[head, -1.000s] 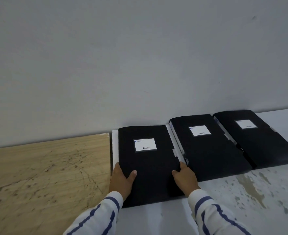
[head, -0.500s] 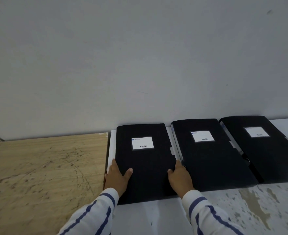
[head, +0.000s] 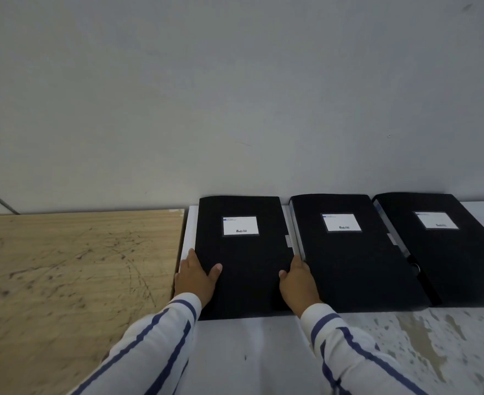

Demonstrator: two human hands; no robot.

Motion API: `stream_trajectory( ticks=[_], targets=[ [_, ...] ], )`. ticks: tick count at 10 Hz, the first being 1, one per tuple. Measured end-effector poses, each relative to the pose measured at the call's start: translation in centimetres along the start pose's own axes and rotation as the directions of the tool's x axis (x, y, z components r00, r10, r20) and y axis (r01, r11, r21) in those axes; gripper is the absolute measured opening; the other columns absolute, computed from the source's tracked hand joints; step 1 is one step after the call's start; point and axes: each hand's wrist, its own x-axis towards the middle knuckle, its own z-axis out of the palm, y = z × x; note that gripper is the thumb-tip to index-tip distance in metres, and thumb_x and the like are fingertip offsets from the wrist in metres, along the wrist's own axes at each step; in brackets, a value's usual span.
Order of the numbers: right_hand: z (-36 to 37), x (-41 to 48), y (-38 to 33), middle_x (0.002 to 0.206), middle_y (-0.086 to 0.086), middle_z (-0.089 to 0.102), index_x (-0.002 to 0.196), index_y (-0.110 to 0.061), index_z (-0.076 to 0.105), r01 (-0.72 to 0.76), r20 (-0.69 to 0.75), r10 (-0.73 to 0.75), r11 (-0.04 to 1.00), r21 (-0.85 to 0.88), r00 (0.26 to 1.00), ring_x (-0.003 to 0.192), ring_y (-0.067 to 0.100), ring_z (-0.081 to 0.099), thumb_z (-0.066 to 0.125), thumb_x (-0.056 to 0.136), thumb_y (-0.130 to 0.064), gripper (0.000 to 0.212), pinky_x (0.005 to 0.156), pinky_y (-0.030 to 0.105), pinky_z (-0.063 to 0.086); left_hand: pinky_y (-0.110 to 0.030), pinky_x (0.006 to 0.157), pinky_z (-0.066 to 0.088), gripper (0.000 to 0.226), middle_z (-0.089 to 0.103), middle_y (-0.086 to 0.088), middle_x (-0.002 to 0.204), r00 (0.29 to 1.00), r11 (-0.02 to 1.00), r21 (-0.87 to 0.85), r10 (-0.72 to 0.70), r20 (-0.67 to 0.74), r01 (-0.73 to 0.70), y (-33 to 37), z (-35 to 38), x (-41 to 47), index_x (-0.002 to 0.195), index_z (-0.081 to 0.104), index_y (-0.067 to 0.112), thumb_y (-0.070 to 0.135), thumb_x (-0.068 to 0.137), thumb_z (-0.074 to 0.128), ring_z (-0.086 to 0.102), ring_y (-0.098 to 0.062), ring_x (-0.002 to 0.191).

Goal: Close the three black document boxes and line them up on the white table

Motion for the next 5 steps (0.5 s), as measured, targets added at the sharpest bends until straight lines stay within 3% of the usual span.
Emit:
stream_trajectory(
  ticks=[2,5],
  targets=[
    [0.5,-1.9,0.6,0.156,0.008,0.017,0.147,-0.013,0.019,0.168,-0.036,-0.174,0.979,-0.118,0.984,0.145,0.027,0.016,0.055,0.092,-0.022,0.066,0.115,0.040,0.030,-0.048,0.116,0.027,0.080,0.025,-0.010,0.156,0.991,0.984,0.139,0.120,-0.056,-0.111,-0.1,-0.3,-2.7,0.149,0.016,0.012,0.047,0.088,0.054,0.023,-0.031,0.144],
    [0.0,-6.5,-0.5,0.152,0.007,0.029,0.144,-0.013,0.030,0.309,0.000,-0.312,0.941,-0.137,0.950,0.143,0.024,0.024,0.053,0.093,-0.025,0.057,0.113,0.035,0.029,-0.045,0.119,0.016,0.074,0.018,-0.005,0.160,0.967,0.954,0.160,0.253,0.033,-0.255,0.6,-1.4,-7.3,0.151,0.015,0.017,0.043,0.091,0.051,0.012,-0.028,0.148]
  ],
)
